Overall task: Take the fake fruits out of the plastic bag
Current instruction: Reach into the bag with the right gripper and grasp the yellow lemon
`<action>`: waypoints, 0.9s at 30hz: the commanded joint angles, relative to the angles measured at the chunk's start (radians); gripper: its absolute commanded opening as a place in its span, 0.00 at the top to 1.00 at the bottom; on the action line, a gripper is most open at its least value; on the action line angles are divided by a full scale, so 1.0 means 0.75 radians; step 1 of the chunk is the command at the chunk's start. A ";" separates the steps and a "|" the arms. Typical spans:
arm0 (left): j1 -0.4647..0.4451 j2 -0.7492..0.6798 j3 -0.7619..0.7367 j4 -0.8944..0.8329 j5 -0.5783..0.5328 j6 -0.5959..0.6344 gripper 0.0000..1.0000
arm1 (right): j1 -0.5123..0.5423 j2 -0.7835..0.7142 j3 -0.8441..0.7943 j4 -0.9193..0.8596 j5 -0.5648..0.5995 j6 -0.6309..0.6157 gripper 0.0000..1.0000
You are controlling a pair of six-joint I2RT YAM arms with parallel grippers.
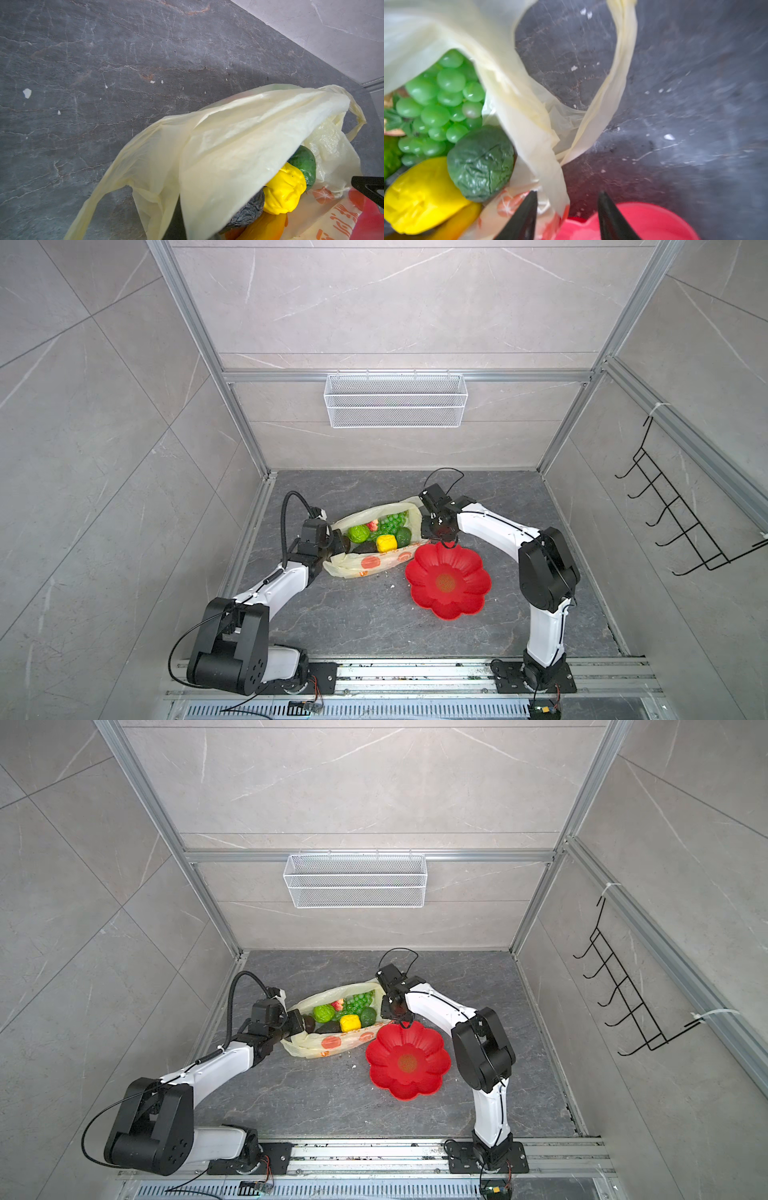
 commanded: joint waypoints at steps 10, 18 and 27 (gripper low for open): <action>-0.007 0.002 0.003 0.061 -0.004 0.010 1.00 | 0.357 0.212 0.504 -0.276 0.228 -0.125 0.33; -0.007 -0.014 -0.001 0.052 -0.022 0.018 0.99 | 0.369 0.432 0.745 -0.356 0.122 -0.154 0.26; -0.008 -0.018 0.004 0.048 -0.017 0.018 0.99 | 0.369 0.604 0.910 -0.477 0.171 -0.154 0.22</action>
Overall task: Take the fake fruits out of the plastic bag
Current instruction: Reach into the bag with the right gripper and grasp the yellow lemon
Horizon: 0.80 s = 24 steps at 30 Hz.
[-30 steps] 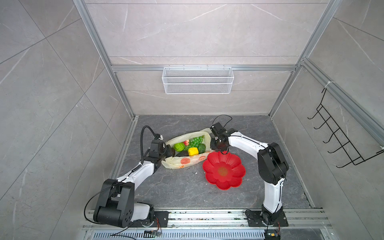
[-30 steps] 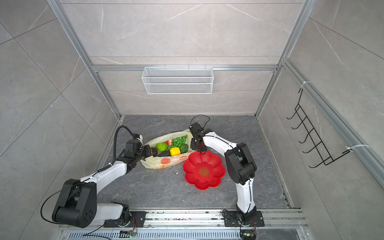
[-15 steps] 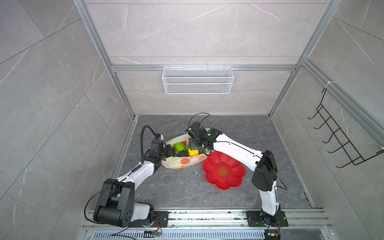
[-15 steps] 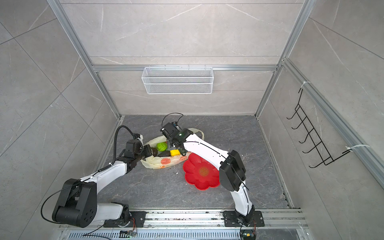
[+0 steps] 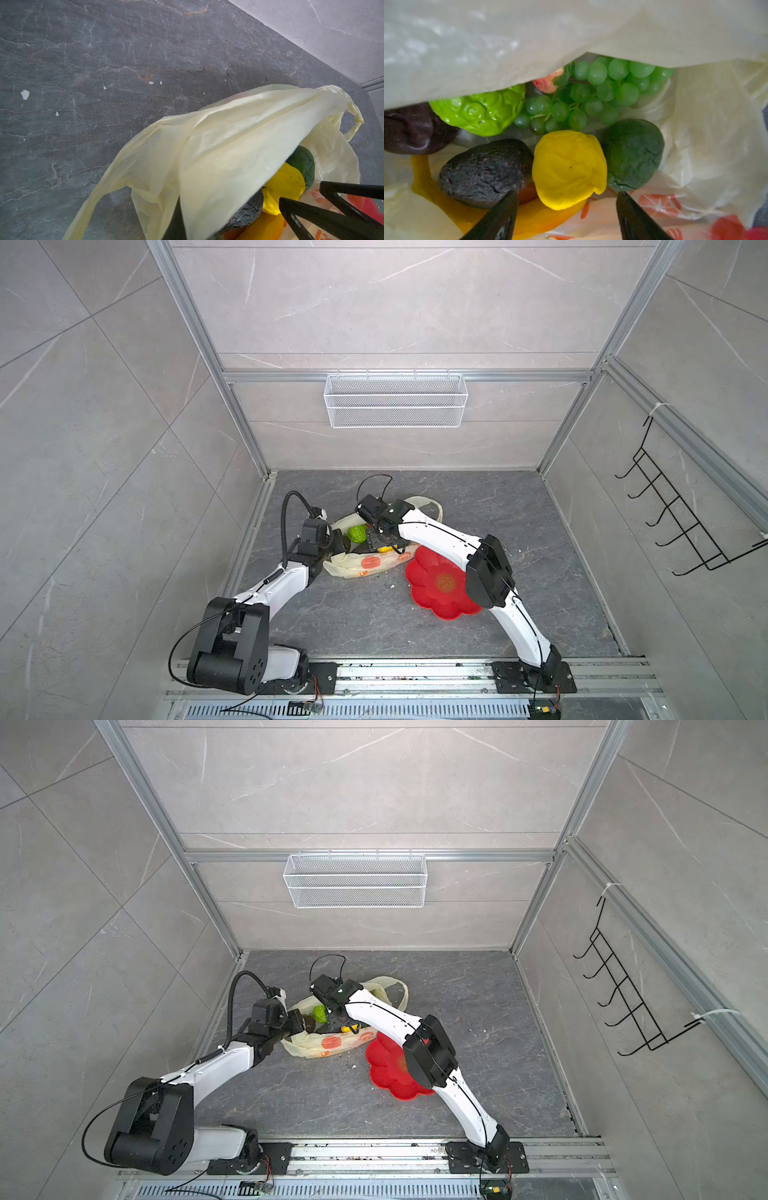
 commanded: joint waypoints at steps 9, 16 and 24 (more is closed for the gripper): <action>-0.005 -0.019 0.004 0.043 -0.013 0.019 0.99 | -0.012 0.152 0.158 -0.150 0.032 -0.022 0.22; -0.004 -0.017 0.004 0.045 -0.011 0.019 0.99 | -0.034 0.191 0.174 -0.159 0.002 -0.021 0.21; -0.005 -0.005 0.005 0.044 -0.014 0.021 0.99 | -0.045 0.147 0.168 -0.133 -0.041 -0.030 0.33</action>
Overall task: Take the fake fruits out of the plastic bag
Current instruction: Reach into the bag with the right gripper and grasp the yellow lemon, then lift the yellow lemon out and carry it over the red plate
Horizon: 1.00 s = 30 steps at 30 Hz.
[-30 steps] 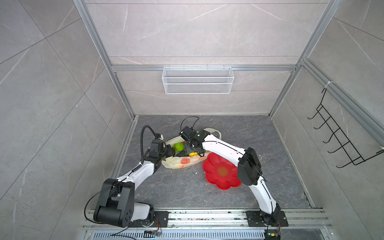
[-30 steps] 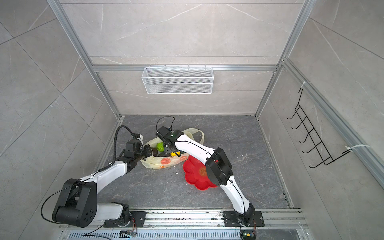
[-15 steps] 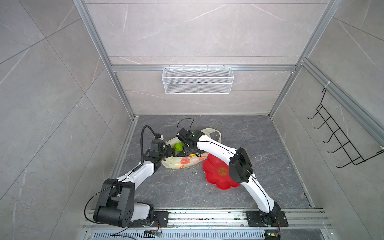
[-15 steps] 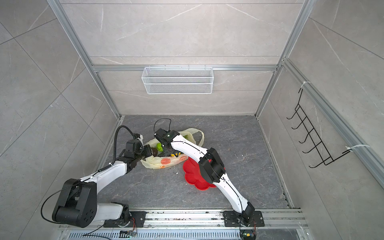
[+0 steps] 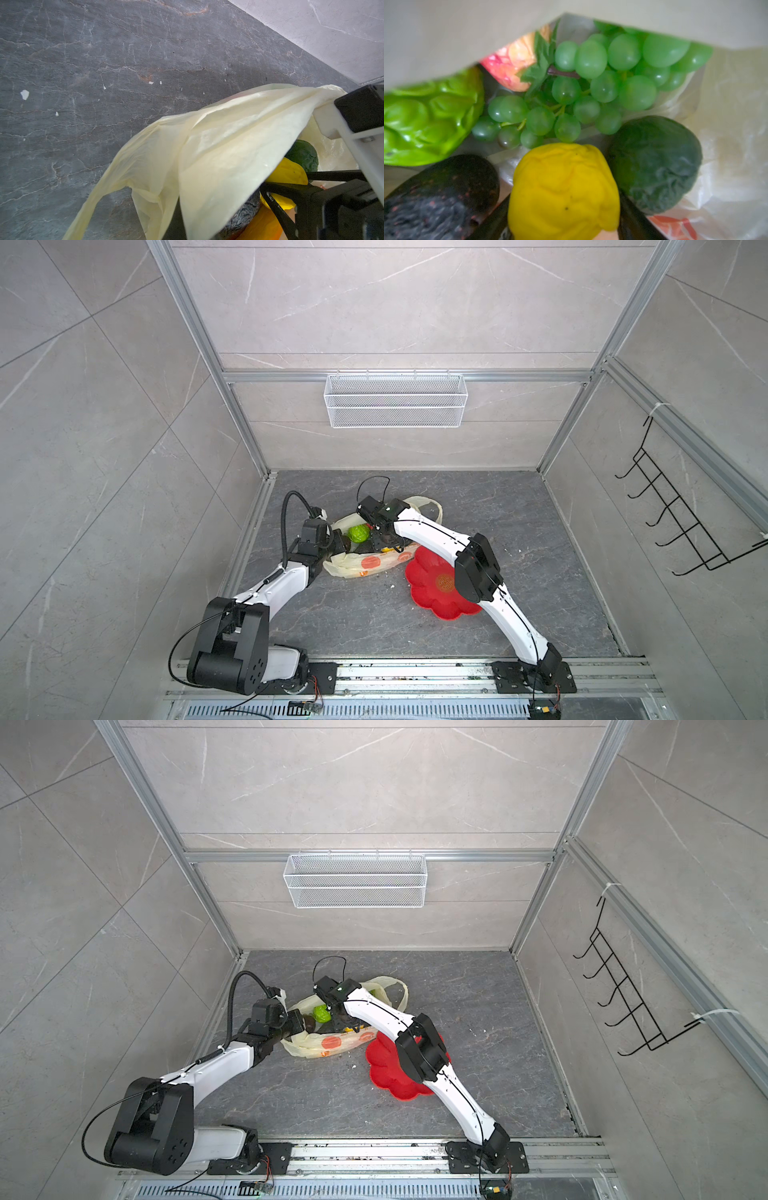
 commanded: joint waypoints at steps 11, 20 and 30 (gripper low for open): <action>-0.005 -0.004 0.008 0.045 -0.011 0.021 0.99 | -0.003 -0.290 -0.155 0.101 0.021 -0.045 0.42; -0.006 -0.008 0.008 0.043 -0.016 0.024 0.99 | -0.025 -0.509 -0.380 0.156 0.010 -0.034 0.42; -0.005 -0.006 0.007 0.043 -0.014 0.024 0.99 | -0.158 -0.925 -0.894 0.304 -0.151 0.055 0.43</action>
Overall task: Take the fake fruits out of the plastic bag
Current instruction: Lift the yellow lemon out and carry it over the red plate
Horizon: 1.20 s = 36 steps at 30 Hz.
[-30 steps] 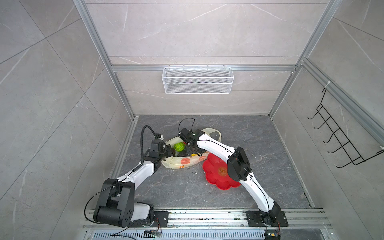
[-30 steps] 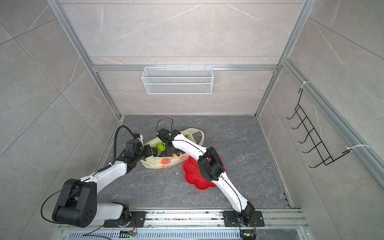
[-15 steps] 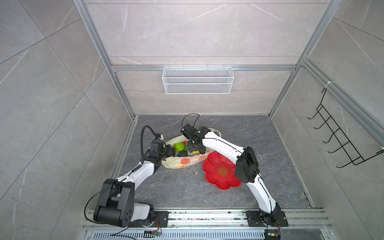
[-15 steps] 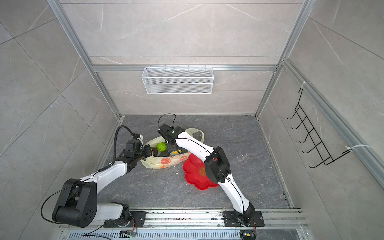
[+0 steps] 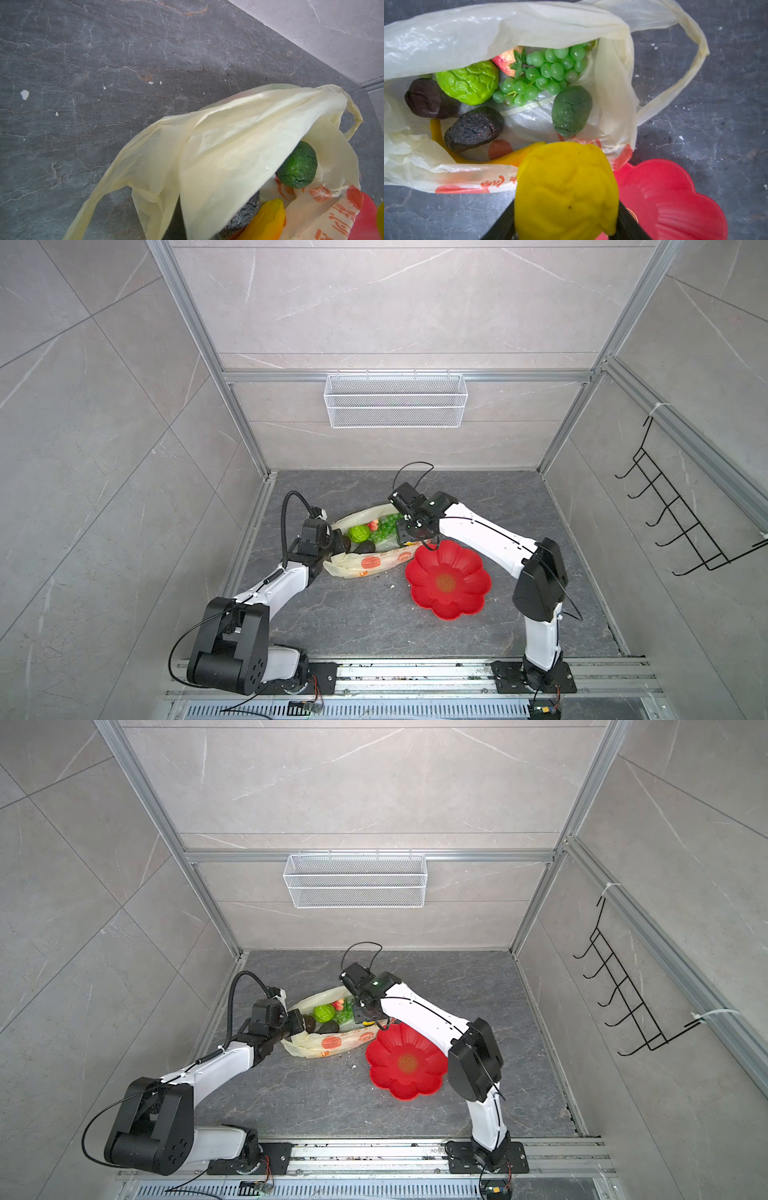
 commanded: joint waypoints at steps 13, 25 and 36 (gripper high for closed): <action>-0.005 -0.012 0.006 0.039 -0.018 0.024 0.99 | -0.259 -0.592 -0.862 0.400 -0.306 0.404 0.44; -0.005 -0.014 0.004 0.039 -0.028 0.030 0.99 | -0.259 -0.577 -1.236 1.023 -0.567 0.662 0.44; -0.006 -0.014 0.005 0.039 -0.024 0.033 0.99 | -0.295 -0.512 -1.372 1.317 -0.611 0.733 0.43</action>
